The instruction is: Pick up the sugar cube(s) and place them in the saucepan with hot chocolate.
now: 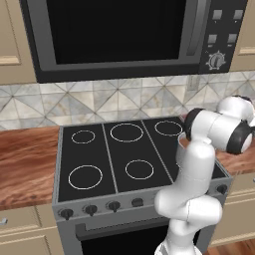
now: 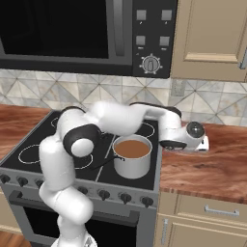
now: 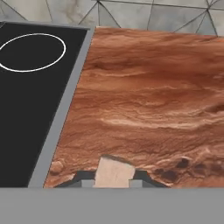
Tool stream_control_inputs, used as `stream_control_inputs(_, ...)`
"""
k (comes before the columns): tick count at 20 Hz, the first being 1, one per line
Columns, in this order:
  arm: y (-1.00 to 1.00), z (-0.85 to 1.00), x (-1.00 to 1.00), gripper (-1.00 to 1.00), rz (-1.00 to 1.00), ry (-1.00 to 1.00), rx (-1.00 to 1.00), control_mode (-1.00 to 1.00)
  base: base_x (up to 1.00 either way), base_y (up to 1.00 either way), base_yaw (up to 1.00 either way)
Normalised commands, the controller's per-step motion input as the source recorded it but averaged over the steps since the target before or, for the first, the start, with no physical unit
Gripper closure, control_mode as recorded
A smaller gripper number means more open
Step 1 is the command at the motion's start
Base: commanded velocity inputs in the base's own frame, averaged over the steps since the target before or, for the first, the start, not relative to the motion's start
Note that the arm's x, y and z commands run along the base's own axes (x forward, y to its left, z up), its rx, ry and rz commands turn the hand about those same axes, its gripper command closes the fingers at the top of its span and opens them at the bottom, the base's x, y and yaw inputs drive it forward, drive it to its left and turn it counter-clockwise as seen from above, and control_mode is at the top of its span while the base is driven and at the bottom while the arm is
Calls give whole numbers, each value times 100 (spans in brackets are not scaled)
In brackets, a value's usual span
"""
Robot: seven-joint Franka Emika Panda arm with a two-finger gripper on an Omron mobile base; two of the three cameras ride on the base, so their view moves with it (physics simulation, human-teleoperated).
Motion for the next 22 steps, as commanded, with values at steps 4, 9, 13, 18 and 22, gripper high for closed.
stream_control_inputs(4,15,88,-44,100,0,-22,0,-100,0,0,0)
stream_control_inputs(9,44,74,-52,100,0,-5,0,-100,0,0,0)
stream_control_inputs(13,78,63,-31,100,4,13,-5,-100,0,0,0)
stream_control_inputs(18,99,67,-14,100,8,19,-9,-100,0,0,0)
stream_control_inputs(22,97,44,-11,100,7,6,-4,-100,0,0,0)
